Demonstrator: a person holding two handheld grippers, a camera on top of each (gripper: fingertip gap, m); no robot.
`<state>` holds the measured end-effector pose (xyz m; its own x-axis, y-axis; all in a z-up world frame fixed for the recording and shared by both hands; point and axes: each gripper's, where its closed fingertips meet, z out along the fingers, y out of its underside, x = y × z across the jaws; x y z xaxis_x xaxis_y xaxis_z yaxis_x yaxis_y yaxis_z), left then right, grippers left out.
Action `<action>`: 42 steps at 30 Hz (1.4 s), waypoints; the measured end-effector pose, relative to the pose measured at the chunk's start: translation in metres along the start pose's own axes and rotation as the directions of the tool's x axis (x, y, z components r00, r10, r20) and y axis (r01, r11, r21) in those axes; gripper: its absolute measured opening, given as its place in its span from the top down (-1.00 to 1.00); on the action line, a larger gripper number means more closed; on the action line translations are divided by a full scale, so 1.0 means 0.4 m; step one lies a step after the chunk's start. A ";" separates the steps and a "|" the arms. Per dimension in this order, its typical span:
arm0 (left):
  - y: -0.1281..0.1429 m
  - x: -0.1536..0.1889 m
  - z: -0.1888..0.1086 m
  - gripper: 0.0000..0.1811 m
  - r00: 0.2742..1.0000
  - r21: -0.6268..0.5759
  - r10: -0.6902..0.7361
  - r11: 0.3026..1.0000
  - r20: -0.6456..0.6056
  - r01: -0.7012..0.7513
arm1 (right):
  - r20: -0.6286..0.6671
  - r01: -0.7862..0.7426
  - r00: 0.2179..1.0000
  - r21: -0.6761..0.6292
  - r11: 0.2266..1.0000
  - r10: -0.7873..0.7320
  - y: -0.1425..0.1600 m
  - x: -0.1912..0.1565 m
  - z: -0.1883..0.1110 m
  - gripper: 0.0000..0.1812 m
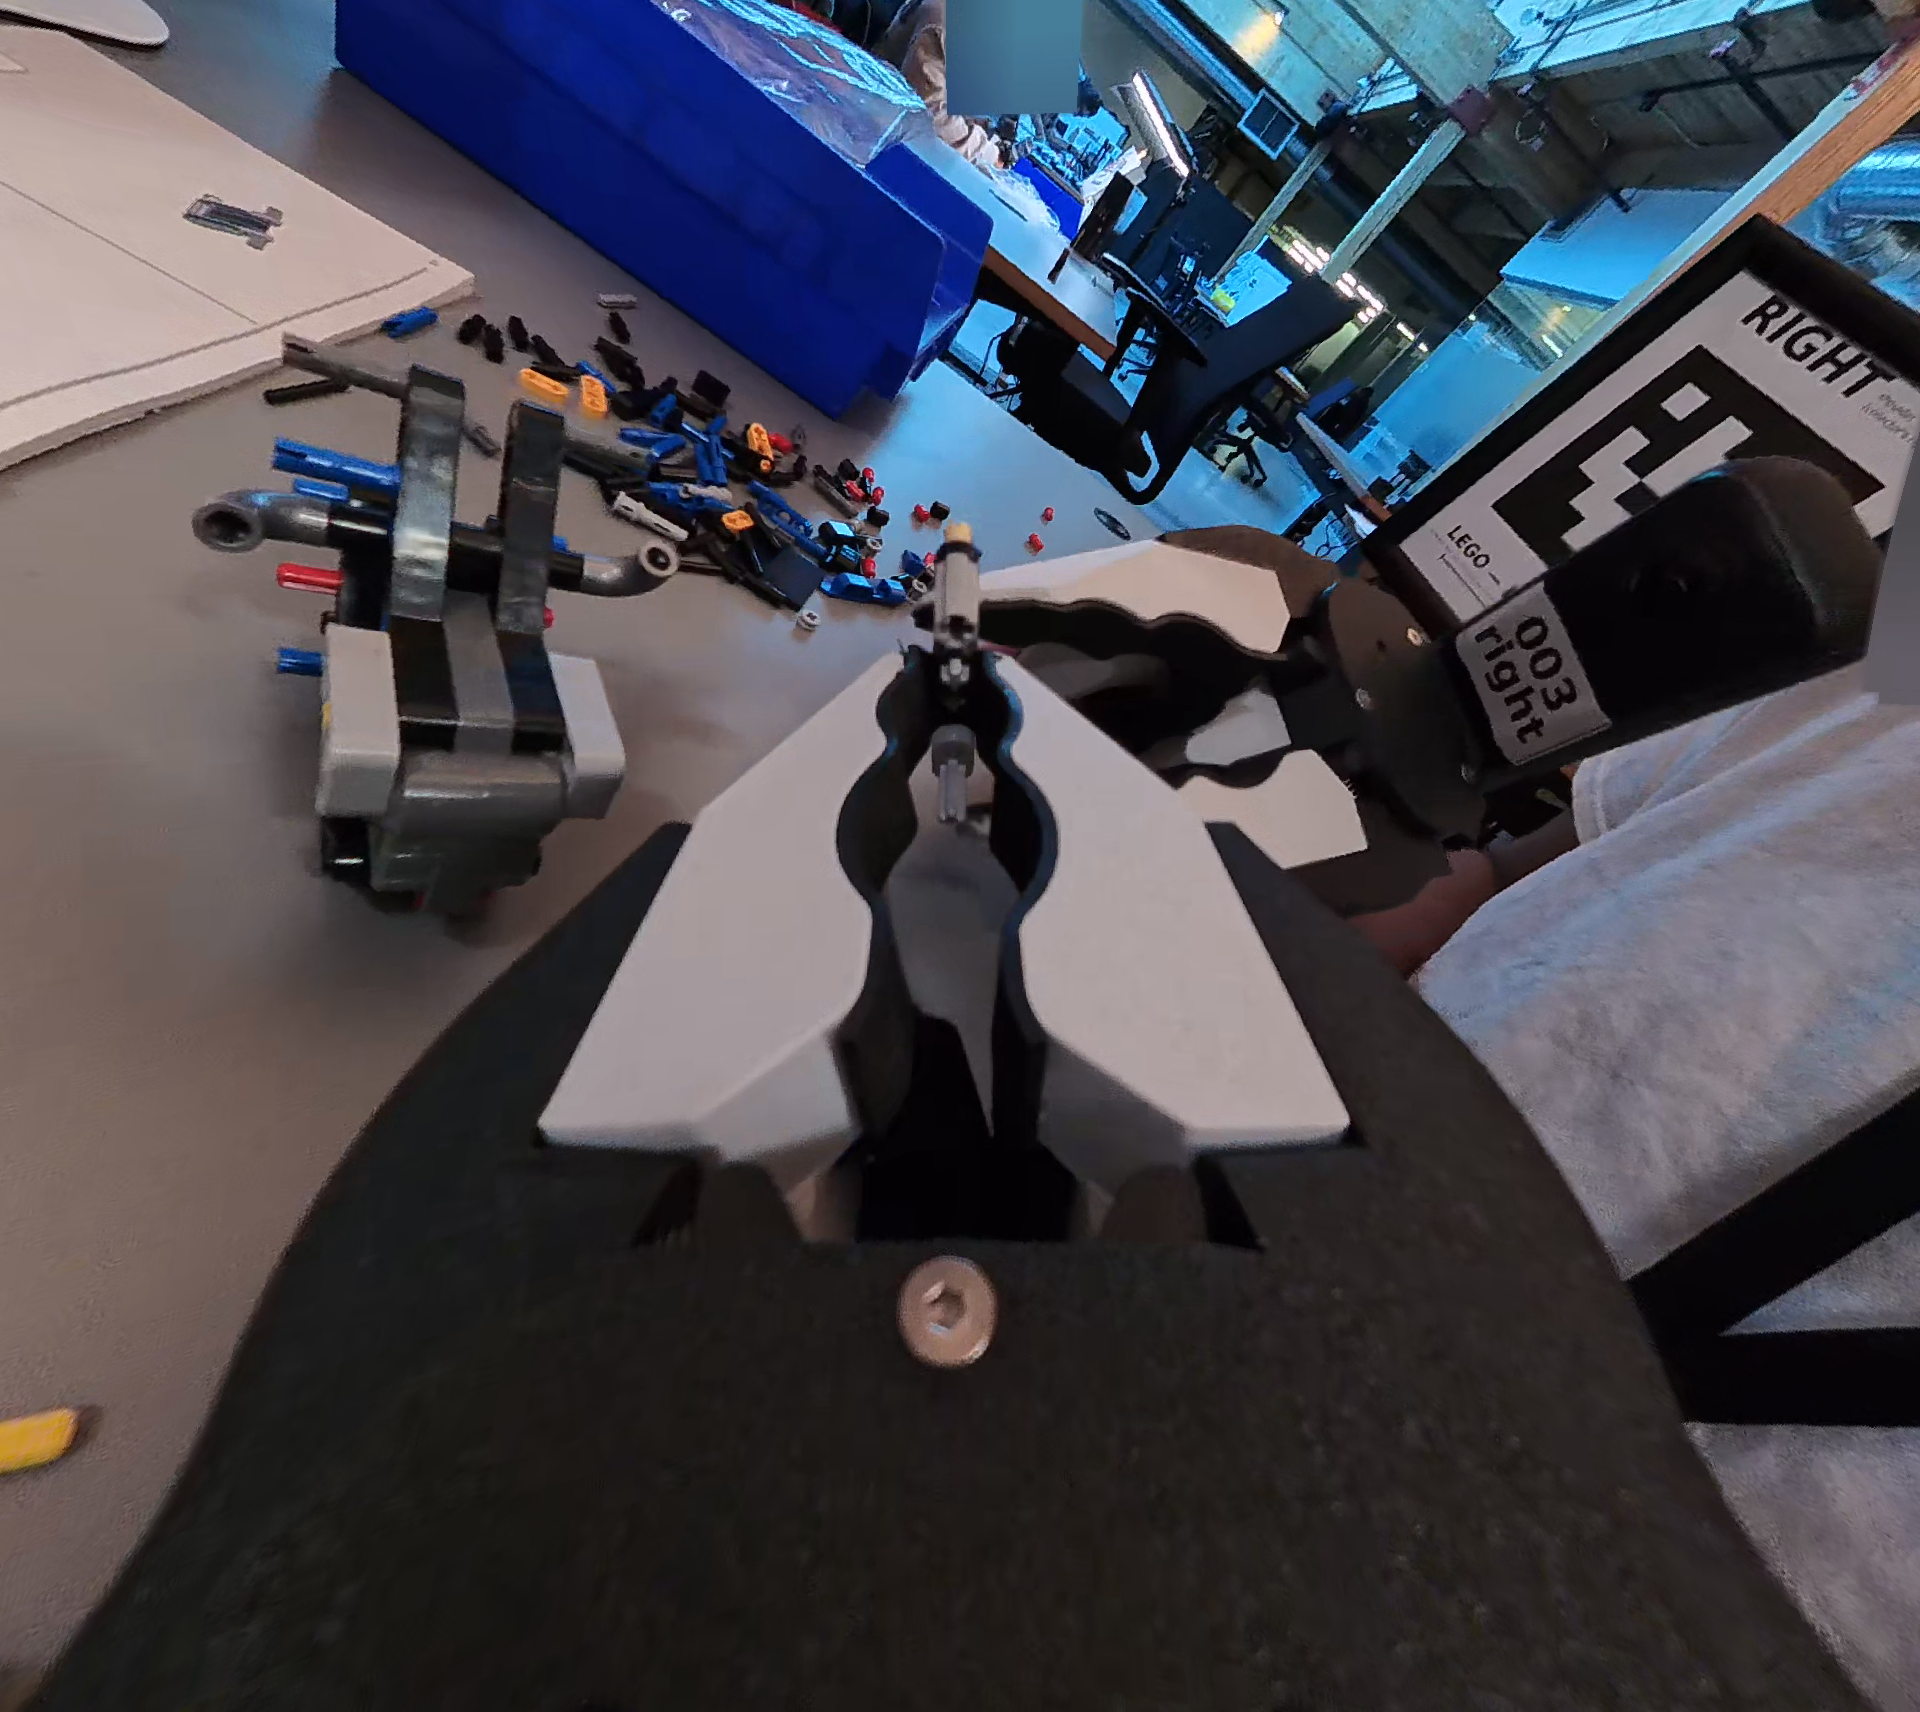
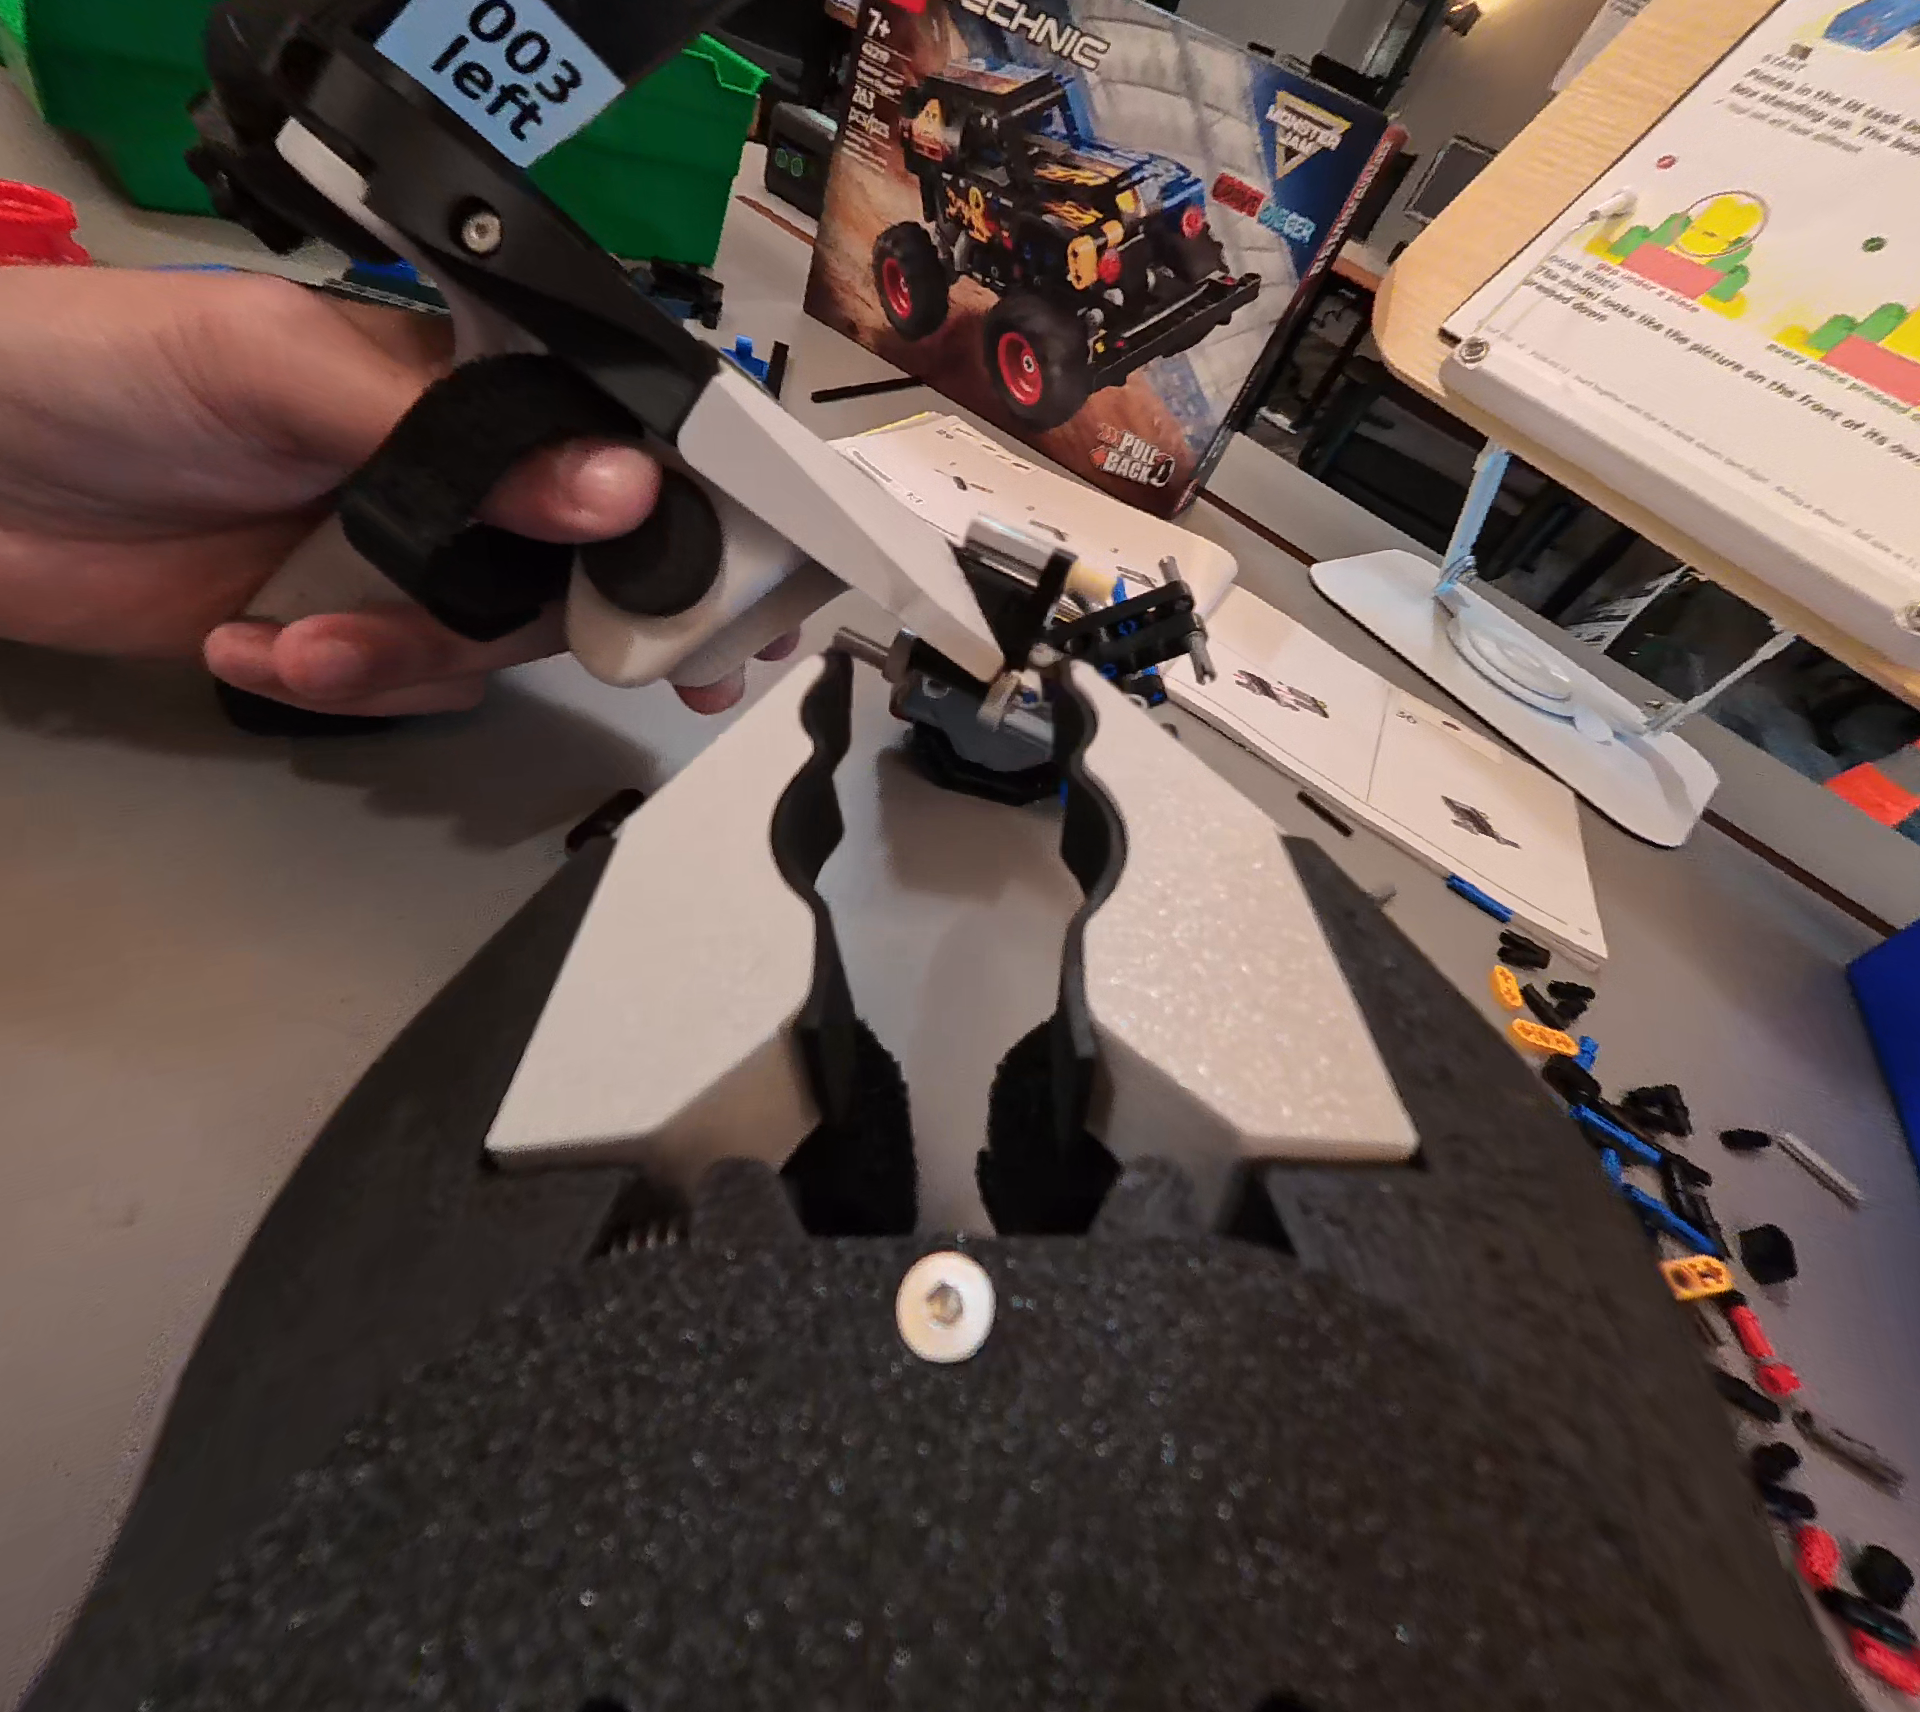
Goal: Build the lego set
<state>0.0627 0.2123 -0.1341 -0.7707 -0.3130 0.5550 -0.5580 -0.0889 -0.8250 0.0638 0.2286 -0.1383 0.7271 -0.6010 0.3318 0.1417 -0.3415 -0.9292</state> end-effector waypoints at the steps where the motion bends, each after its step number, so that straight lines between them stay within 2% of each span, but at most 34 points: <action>1: 0.003 0.002 0.002 0.94 1.000 -0.008 0.007 1.000 0.001 -0.007 | 0.010 -0.001 1.000 0.000 1.000 0.001 0.000 -0.005 0.001 0.56; 9: 0.005 -0.002 0.004 0.94 1.000 -0.008 0.006 1.000 0.015 -0.006 | 0.029 -0.015 0.999 -0.021 1.000 0.015 0.004 -0.016 0.004 0.47; 19: 0.007 0.002 0.011 0.94 1.000 -0.015 0.012 1.000 0.005 -0.012 | 0.041 -0.070 0.997 -0.008 0.998 0.070 0.001 -0.007 0.000 0.59; 23: -0.004 0.012 0.011 0.94 0.997 0.014 -0.059 0.998 -0.046 0.059 | 0.044 -0.129 0.991 0.031 0.991 0.127 -0.011 0.012 -0.008 0.53; 27: -0.015 -0.001 -0.001 0.94 0.989 0.046 -0.136 0.989 -0.064 0.139 | 0.054 -0.166 0.985 0.081 0.983 0.162 -0.027 0.025 -0.027 0.57; 29: -0.022 -0.002 -0.008 0.94 0.977 0.055 -0.190 0.979 -0.098 0.196 | 0.038 -0.129 0.991 0.059 0.990 0.127 -0.017 0.024 -0.023 0.58; 32: -0.024 0.000 -0.016 0.94 0.960 0.047 -0.248 0.966 -0.132 0.256 | -0.020 0.009 1.000 0.011 1.000 -0.009 0.000 0.024 -0.011 0.62; 38: -0.001 0.006 -0.011 0.94 0.962 -0.009 -0.247 0.969 -0.114 0.248 | -0.146 0.231 0.960 -0.063 0.971 -0.238 0.009 0.029 -0.003 0.82; 42: 0.007 0.003 -0.009 0.94 0.960 -0.032 -0.262 0.965 -0.101 0.261 | -0.167 0.312 0.931 -0.102 0.944 -0.326 0.016 0.026 -0.003 0.83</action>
<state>0.0590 0.2150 -0.1355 -0.6242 -0.1820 0.7598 -0.7490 -0.1375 -0.6482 0.0716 0.2192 -0.1407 0.5185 -0.5686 0.6387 0.2920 -0.5843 -0.7572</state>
